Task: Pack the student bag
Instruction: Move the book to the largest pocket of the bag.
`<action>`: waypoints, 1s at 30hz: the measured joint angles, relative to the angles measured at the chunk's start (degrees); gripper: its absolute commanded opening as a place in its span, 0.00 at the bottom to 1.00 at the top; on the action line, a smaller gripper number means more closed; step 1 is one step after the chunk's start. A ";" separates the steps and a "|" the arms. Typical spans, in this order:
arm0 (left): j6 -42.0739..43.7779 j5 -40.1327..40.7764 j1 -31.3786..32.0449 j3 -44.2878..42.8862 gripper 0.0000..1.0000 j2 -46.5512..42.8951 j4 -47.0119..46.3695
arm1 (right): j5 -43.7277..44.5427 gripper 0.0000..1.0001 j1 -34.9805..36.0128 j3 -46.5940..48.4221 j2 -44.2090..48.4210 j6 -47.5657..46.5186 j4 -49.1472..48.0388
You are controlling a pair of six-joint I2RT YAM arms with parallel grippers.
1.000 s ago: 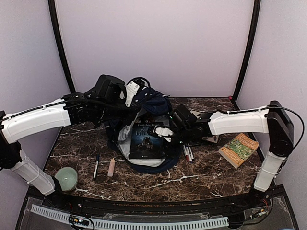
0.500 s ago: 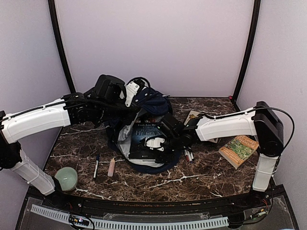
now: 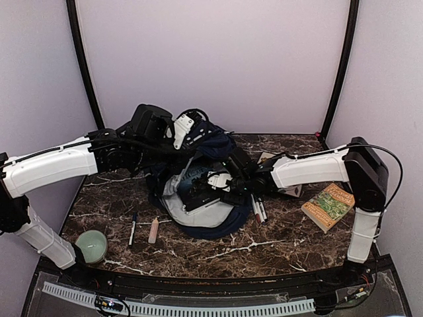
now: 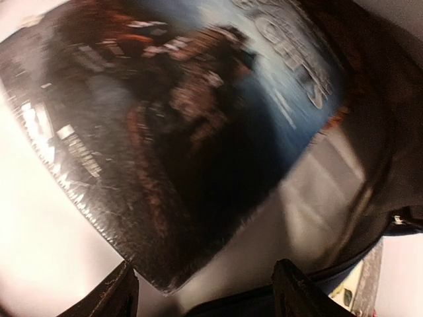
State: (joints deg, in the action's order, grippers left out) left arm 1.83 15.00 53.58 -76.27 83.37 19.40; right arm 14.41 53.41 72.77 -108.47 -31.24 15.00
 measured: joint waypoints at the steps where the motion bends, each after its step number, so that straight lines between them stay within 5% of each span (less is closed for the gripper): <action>1: 0.09 -0.26 0.00 0.13 0.00 0.00 -0.11 | 0.83 0.69 -0.63 0.31 -0.59 0.00 -1.29; 8: 0.15 -1.70 -0.02 0.24 0.00 0.00 -0.33 | 3.17 0.69 -1.79 4.09 -6.16 0.20 -6.71; 18: 0.57 -1.62 0.00 0.24 0.00 0.00 -0.37 | -3.82 0.74 0.70 -0.81 -2.58 -5.16 -6.62; 30: 0.55 -1.66 -0.02 0.24 0.00 0.00 -0.35 | -7.87 0.76 4.96 3.78 -3.21 -10.23 -6.38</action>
State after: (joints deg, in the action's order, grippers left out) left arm 2.37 13.34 53.56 -76.03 83.37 19.05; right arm 6.55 58.37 76.55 -111.68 -41.47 8.62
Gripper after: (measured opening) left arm 0.103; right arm 0.745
